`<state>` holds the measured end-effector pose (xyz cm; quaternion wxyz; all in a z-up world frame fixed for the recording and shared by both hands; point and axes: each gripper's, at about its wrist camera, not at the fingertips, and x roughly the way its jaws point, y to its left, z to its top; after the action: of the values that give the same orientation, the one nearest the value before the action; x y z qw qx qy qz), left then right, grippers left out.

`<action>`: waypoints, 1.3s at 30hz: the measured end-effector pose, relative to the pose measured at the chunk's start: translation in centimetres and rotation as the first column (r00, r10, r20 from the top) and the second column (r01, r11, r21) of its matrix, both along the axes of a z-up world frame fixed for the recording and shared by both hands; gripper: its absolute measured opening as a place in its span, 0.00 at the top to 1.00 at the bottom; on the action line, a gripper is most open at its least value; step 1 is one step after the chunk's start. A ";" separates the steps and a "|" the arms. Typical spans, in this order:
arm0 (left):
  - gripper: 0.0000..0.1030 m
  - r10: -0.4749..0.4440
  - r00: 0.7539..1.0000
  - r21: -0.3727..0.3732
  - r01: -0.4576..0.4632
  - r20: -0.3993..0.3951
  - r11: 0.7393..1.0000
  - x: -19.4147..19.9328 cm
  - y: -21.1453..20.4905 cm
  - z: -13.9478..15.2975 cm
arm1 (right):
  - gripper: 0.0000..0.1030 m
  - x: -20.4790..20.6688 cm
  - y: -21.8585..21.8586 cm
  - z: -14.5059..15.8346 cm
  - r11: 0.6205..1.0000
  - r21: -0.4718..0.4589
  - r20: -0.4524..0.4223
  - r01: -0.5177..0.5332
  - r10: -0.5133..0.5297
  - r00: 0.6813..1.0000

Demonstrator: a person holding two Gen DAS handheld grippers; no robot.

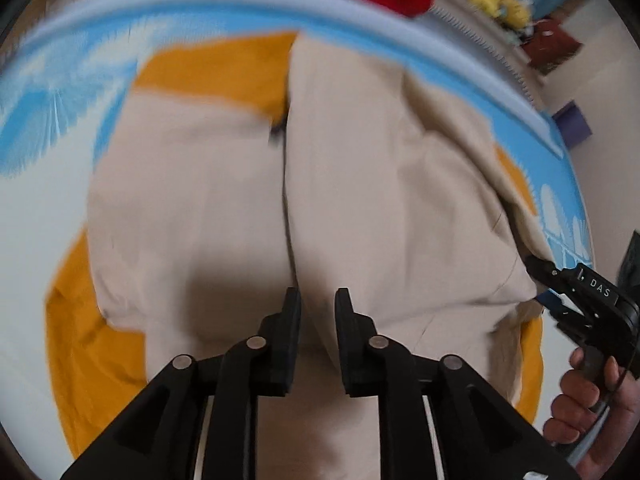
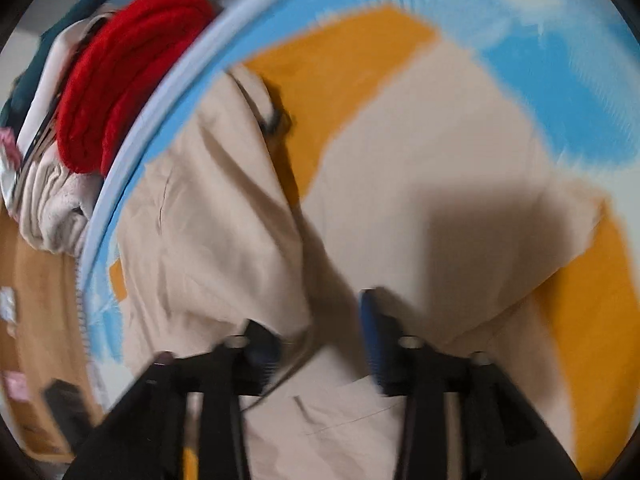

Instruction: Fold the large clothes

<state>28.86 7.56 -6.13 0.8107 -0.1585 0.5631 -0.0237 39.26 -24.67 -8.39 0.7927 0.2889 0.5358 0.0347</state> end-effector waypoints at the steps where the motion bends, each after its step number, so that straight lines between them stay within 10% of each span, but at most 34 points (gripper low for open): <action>1: 0.84 -0.024 1.000 -0.013 0.024 0.017 1.000 0.1 -0.6 0.2 | 0.54 -0.2 0.0 1.2 0.999 -0.051 0.040 0.005 -0.003 0.999; 8: 0.84 -0.081 0.983 -0.057 0.073 -0.165 0.996 -0.3 -2.1 -4.6 | 0.54 -1.2 2.7 5.1 0.989 -0.119 0.241 -0.087 0.114 0.964; 15: 0.84 -0.054 0.986 -0.027 0.050 -0.159 0.998 -0.7 -0.3 -3.6 | 0.54 -0.4 0.5 -0.9 0.994 -0.109 -0.080 -0.015 0.006 0.997; 24: 0.84 0.015 0.994 0.026 -0.013 -0.112 1.000 -0.8 2.2 -2.2 | 0.51 -2.6 1.6 7.7 0.955 -0.291 0.258 0.064 0.013 0.966; 31: 0.84 -0.010 1.000 -0.053 0.009 -0.015 0.999 -1.8 1.8 0.0 | 0.51 -2.8 -0.2 7.0 0.986 -0.136 0.295 0.100 -0.056 0.954; 39: 0.80 -0.070 0.996 -0.068 0.067 -0.053 0.995 -0.3 -2.0 -1.5 | 0.48 -4.5 1.6 10.9 0.985 -0.162 0.539 0.066 0.032 0.842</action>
<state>28.51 5.52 -7.60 0.7879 -0.1664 0.5893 -0.0658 34.74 -23.08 2.49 0.9336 0.2020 0.2895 0.0608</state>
